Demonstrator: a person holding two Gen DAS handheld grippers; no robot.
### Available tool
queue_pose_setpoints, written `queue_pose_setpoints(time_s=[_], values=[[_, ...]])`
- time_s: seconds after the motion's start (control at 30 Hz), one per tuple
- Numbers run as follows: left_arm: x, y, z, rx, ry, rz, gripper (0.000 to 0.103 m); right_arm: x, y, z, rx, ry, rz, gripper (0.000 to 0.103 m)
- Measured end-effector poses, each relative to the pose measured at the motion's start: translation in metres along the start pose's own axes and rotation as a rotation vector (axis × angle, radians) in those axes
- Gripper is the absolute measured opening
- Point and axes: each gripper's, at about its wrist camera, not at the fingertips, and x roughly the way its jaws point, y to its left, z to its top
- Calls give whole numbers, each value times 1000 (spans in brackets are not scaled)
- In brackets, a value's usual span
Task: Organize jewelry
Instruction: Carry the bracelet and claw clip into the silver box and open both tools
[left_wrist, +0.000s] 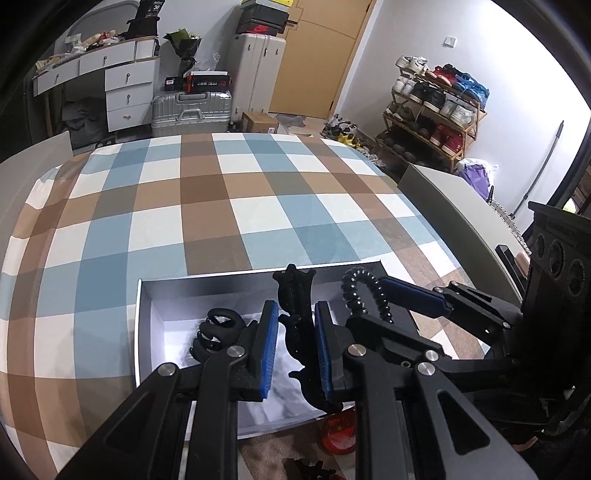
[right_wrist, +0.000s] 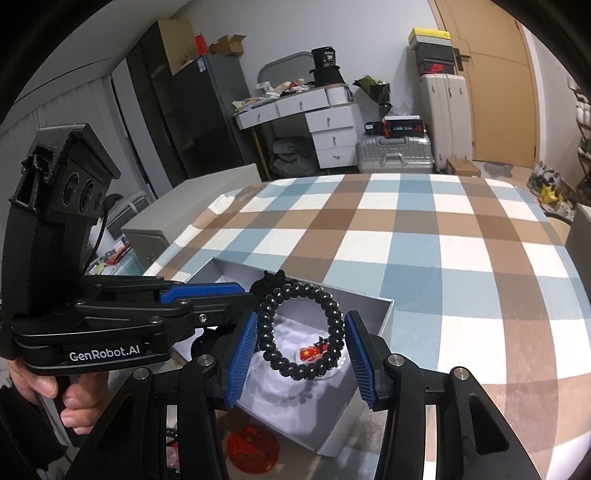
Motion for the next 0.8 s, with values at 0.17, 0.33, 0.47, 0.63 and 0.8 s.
queue_pose_setpoints(time_s=[0.17,0.33,0.47,0.63,0.8], values=[[3,0,1,5,2,-1,15,3,1,0,-13,8,-9,49],[3,1,1,-5,1,-5,16,4,4,1,-25,13,-28,53],[0,0,1,18,-15,24,20,-3,5,0,-32,-10,-32,66],[-6,1,-2,11,-24,40,20,-15,2,-1,-6,-36,-51,68],[-21,-3,-11,21,-35,49,21,-36,1,-5,17,-71,-69,70]])
